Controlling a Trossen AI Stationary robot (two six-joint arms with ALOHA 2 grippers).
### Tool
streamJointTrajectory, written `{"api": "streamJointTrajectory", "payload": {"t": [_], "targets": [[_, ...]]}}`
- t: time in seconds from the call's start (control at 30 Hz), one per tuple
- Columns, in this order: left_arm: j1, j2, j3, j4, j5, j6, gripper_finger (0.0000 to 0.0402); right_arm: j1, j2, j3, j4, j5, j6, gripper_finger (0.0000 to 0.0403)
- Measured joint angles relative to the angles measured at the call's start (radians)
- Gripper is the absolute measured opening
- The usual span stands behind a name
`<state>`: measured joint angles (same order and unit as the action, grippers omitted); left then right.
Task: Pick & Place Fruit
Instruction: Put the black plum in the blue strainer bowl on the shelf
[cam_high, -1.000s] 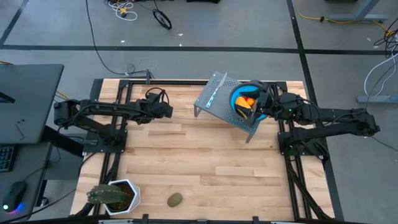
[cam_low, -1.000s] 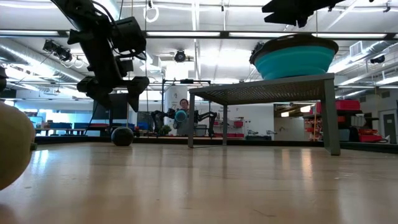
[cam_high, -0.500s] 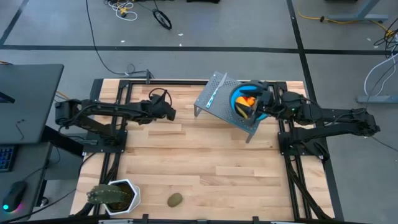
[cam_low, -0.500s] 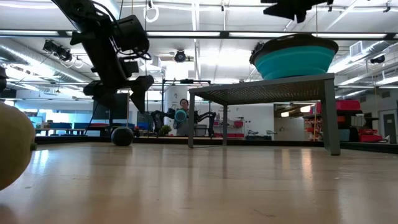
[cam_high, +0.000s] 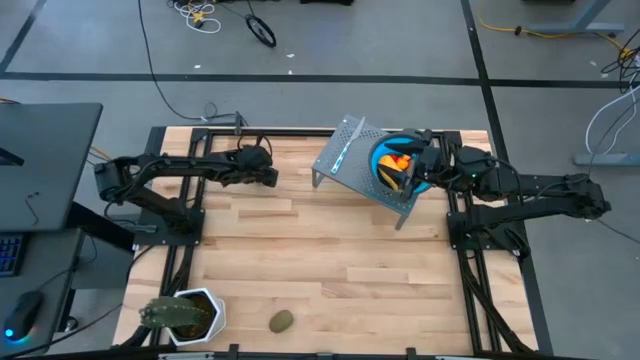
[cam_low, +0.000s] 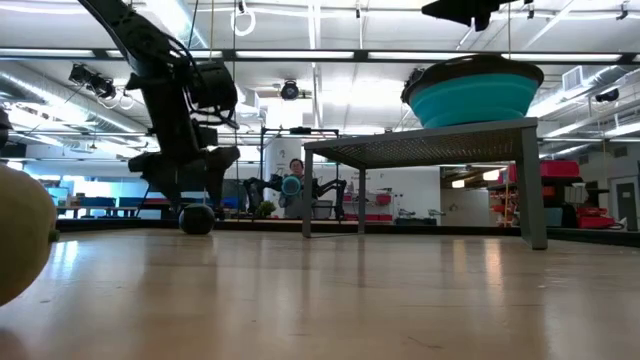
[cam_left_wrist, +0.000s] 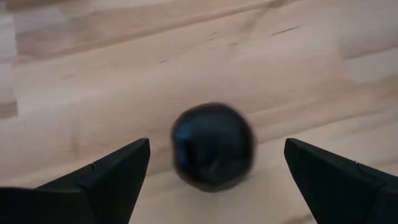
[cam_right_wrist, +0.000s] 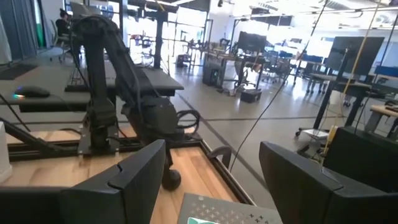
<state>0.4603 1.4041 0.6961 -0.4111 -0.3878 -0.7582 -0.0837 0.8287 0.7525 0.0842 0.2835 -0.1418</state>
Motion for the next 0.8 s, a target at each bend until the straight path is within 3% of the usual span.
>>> {"api": "streamJointTrajectory", "payload": {"t": [0.23, 0.8], "targets": [[0.048, 0.072, -0.033, 0.126, 0.072, 0.037, 0.0380, 0.000, 0.000, 0.000, -0.004, 0.000, -0.006, 0.0272], [0.043, 0.138, -0.032, 0.143, 0.027, 0.037, 0.0374, 0.000, 0.000, 0.000, -0.020, 0.001, -0.021, 0.0272]]}}
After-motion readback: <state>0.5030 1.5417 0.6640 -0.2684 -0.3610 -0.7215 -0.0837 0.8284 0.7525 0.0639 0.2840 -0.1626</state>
